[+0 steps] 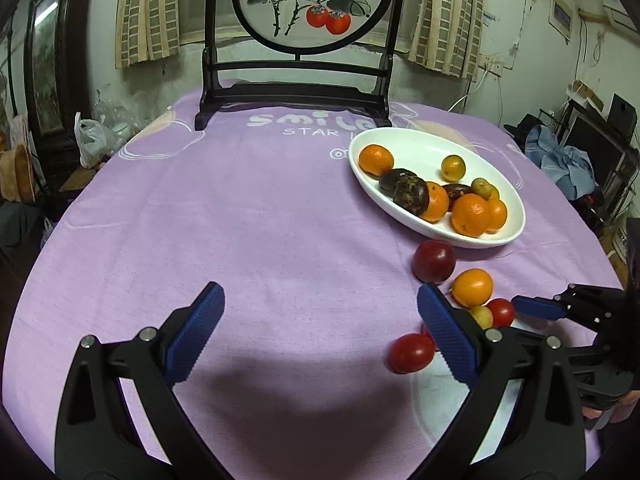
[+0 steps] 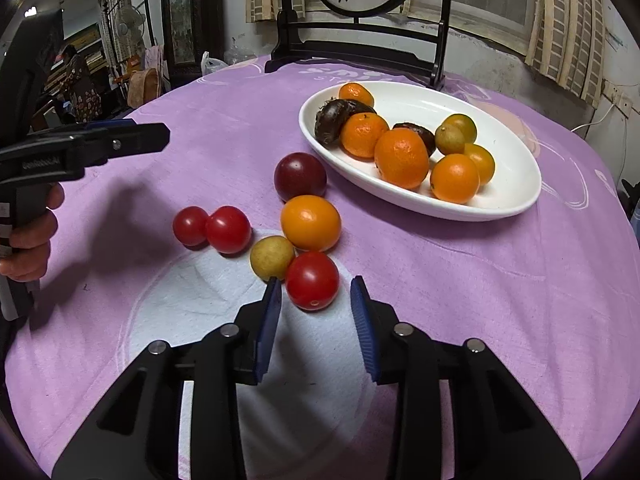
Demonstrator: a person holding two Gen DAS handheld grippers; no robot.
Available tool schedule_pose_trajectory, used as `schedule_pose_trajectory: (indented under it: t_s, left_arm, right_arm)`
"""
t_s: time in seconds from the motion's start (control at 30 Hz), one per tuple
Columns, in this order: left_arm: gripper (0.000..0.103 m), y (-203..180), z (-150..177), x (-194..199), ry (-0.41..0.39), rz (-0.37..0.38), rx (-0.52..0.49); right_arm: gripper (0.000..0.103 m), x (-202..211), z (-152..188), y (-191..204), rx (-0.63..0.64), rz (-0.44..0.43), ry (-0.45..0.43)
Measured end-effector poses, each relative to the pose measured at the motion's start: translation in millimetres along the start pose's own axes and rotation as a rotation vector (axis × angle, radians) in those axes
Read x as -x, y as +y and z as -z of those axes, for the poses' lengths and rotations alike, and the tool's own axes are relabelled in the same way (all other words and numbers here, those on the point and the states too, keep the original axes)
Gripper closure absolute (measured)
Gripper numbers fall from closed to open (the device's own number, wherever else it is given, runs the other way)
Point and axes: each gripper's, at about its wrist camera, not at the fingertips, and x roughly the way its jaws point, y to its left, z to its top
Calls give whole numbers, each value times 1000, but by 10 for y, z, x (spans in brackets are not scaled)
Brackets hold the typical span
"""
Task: Organize fruits
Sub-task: 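Move both open tools back toward the remaining fruits on the dish, then grasp a red cherry tomato with the left tool while the right tool grasps another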
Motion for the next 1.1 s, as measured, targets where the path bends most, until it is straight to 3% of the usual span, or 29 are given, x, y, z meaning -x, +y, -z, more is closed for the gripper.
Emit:
schedule_pose_trajectory:
  t_s: [0.37,0.5,0.6,0.7,0.77,1.1]
  left_arm:
    - [4,-27,-1,18,-1,-1,-33]
    - [5,-201,81,45,14,100,-169]
    - [13,-411,213,78,18,169,-309]
    - [31,-567,331,40,46,209,-398]
    - [40,-604,364,-18,70,213,-416]
    - [57,-585,398,-194,115,196,-402]
  right_arm:
    - [75,-6,-30,-15,-10,-7,-7]
    - [75,129,-61,-200,-120,-31,-60]
    - [75,123,-49,-318,-191,-51,-52]
    - [75,123,-45,-347,-207,-39,-51]
    - [75,126,-49,-339,-209,-45,-51]
    - [75,101,-44,-334,-213,-41,-39]
